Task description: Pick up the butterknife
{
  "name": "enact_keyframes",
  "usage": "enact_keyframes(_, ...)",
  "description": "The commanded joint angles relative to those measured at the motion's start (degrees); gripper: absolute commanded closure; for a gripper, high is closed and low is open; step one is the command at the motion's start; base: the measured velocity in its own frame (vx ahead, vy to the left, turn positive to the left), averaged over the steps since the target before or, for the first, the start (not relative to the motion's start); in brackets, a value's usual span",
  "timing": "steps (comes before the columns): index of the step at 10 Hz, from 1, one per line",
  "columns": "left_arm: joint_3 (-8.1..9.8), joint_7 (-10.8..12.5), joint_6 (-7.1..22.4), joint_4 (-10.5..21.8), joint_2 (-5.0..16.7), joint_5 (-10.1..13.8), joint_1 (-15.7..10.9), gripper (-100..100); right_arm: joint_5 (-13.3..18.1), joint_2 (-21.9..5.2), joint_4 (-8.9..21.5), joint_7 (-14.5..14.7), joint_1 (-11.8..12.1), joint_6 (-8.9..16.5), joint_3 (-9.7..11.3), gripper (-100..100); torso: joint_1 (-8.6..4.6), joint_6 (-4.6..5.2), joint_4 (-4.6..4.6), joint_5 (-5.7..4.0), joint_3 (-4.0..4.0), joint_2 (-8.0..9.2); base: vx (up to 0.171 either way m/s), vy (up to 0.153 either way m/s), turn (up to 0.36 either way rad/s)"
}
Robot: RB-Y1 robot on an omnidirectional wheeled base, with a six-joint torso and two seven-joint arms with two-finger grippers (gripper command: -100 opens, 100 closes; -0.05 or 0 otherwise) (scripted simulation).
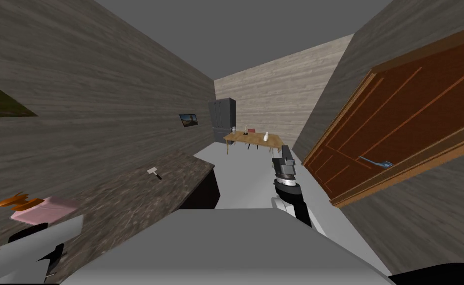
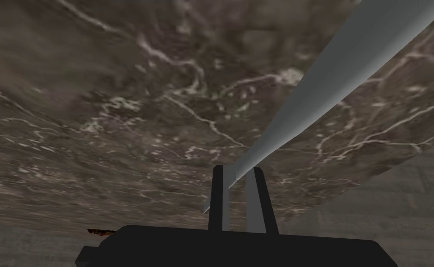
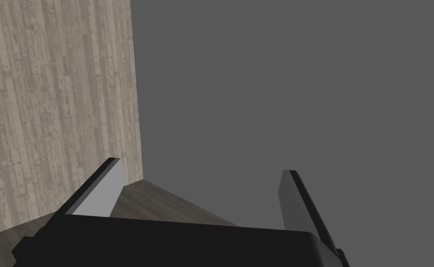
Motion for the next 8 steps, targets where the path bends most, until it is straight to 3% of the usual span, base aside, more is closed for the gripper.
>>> enact_keyframes(1, 0.47, -2.9, -2.1, -0.1, 0.7, 1.7, 1.8, 100, 0.0, 0.0, 0.0, 0.0, 0.0, 0.0, 0.0, 0, 0.00, 0.00, 0.00, 0.00, 0.00, 0.00, 0.219, -0.069, 0.340)
enact_keyframes(5, 1.26, -9.0, -6.3, 0.4, 2.4, 5.0, 5.0, 100, 0.0, 0.0, 0.0, 0.0, 0.0, 0.0, 0.0, 0, 0.02, -0.04, -0.03, -0.02, -0.06, -0.10, 0.233, -0.077, 0.298)
enact_keyframes(7, 1.16, -8.8, -6.1, 0.3, 2.1, 4.7, 4.9, 100, 0.0, 0.0, 0.0, 0.0, 0.0, 0.0, 0.0, 0, -0.16, 0.04, -0.03, -0.04, -0.09, -0.13, 0.121, -0.071, 0.087)
enact_keyframes(8, 1.14, -9.0, -6.2, 0.3, 2.1, 4.8, 4.9, 0, 0.0, 0.0, 0.0, 0.0, 0.0, 0.0, 0.0, 0, 0.07, 0.04, 0.03, -0.02, 0.10, 0.20, 0.015, -0.009, -0.005)
